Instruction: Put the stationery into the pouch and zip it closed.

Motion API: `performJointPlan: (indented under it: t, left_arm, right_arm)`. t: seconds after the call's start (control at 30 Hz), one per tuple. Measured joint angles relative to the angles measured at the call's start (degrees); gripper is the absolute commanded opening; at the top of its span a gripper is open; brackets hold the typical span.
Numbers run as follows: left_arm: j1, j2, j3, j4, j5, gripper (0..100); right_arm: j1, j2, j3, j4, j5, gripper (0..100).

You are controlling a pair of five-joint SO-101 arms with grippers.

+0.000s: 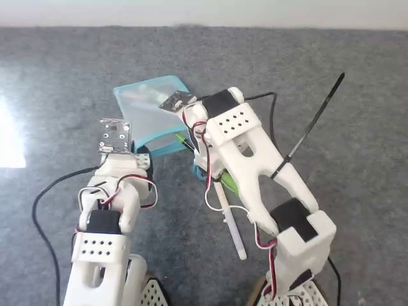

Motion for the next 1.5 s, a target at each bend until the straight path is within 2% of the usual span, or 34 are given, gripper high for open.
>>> performJointPlan:
  t: [0.27,0.5,0.57,0.7,0.77,0.93,1.1,1.27,1.4,1.5]
  left_arm:
    - [3.9,0.0,1.3,0.0,-2.4,1]
    - [7.0,0.0,1.8,-0.2,-3.3,1]
    - [7.0,0.0,1.8,-0.3,-3.2,1]
    - [6.9,0.0,1.8,-0.3,-3.4,1]
    - [6.9,0.0,1.8,-0.3,-3.5,1]
    - [7.1,0.0,1.8,-1.2,-3.6,1]
    - [7.1,-0.2,1.8,-0.9,-4.0,1]
    - [4.8,-0.2,1.8,-0.8,-4.1,1]
    - [2.3,-0.2,1.8,-0.8,-4.0,1]
    - [1.5,-0.2,1.8,-0.8,-2.5,1]
  right_arm:
    - [0.3,4.6,-8.0,0.0,-0.5,0.7]
    - [2.5,6.5,-21.8,0.0,-5.9,1.3]
    - [2.5,7.7,-24.8,0.0,-7.4,5.8]
    - [1.2,9.7,-26.8,0.1,-7.6,25.5]
    - [0.1,9.8,-27.1,0.1,-7.8,31.6]
    - [-1.5,9.2,-27.1,0.1,-8.3,30.5]
    - [-0.8,0.4,-27.0,0.1,-10.0,27.9]
    - [-0.7,-13.0,-12.5,0.0,-11.3,27.3]
    - [-2.8,-22.8,10.9,-4.7,-11.6,27.1]
    - [-3.6,-30.1,30.7,-12.7,-11.6,27.0]
